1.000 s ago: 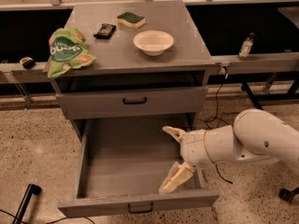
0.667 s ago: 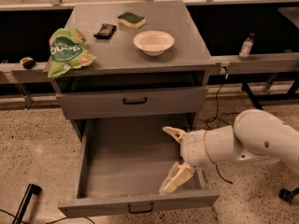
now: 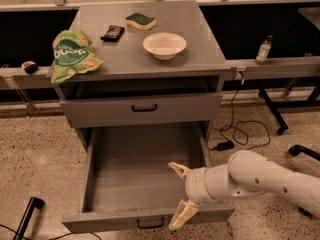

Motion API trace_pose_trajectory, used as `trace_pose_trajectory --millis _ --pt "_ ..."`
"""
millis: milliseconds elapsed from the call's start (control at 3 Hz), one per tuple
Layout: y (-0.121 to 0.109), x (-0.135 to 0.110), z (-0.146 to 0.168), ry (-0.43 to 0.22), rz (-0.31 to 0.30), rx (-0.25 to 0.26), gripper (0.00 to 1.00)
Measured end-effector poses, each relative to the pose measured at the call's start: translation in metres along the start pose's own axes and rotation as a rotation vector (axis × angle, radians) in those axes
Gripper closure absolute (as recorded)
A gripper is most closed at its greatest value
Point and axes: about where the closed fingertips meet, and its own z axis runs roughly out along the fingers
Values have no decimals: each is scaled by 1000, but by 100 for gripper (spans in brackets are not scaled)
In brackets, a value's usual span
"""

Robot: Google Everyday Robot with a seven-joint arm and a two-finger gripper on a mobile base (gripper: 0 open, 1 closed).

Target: Close middle drawer

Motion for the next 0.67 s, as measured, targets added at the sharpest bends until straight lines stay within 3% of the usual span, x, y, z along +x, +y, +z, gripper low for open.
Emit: trace_pose_trajectory --millis 333,667 --pt "12 37 28 -14 9 -51 0" --pt "12 38 28 -14 8 -52 0"
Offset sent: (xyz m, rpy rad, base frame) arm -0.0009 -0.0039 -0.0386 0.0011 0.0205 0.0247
